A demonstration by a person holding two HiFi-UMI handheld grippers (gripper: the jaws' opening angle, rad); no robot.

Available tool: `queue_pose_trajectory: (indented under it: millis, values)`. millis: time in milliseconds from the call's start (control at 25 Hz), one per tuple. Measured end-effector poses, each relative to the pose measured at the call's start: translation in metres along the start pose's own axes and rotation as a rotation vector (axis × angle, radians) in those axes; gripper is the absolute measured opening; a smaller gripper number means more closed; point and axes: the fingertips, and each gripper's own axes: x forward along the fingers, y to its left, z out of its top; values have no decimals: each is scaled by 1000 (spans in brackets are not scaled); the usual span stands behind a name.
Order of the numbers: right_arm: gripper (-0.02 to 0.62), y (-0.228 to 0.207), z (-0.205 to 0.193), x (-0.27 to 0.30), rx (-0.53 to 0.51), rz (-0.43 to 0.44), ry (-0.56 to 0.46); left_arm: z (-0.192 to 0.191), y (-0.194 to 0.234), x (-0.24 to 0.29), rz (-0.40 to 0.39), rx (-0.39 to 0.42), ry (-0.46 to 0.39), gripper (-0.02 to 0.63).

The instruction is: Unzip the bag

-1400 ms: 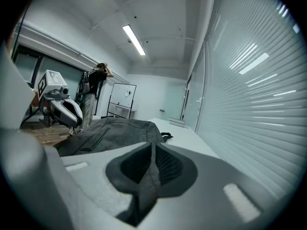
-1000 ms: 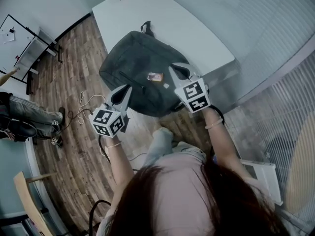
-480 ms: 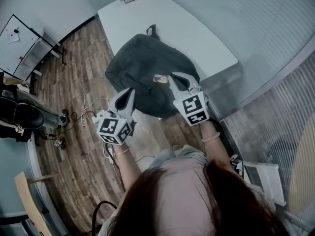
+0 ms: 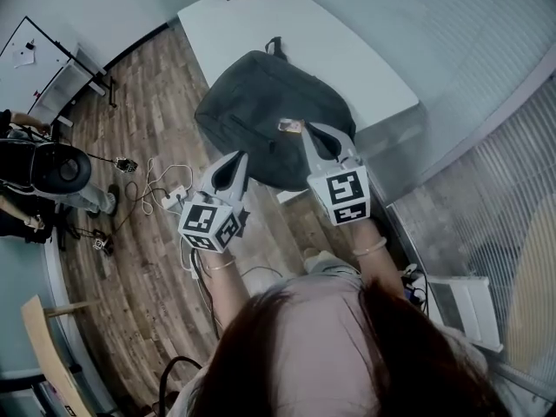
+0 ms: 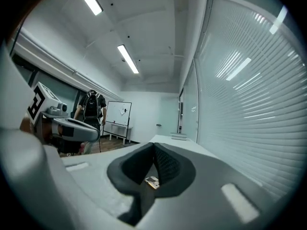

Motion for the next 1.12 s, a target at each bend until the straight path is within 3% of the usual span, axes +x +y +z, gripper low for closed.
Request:
queue_pose_trajectory:
  millis: [200, 400, 720, 1120]
  values:
    - [3, 16, 20, -10, -41, 20, -12, 9, -9, -13, 22, 26, 13, 14]
    - [3, 29, 28, -19, -7, 52, -19, 21, -13, -21, 55, 78, 10, 12]
    - [3, 39, 37, -36, -17, 33, -30, 32, -14, -41, 120, 140, -13, 12]
    - [3, 64, 46, -57, -45, 35, -28, 51, -9, -91, 207, 141, -64, 11]
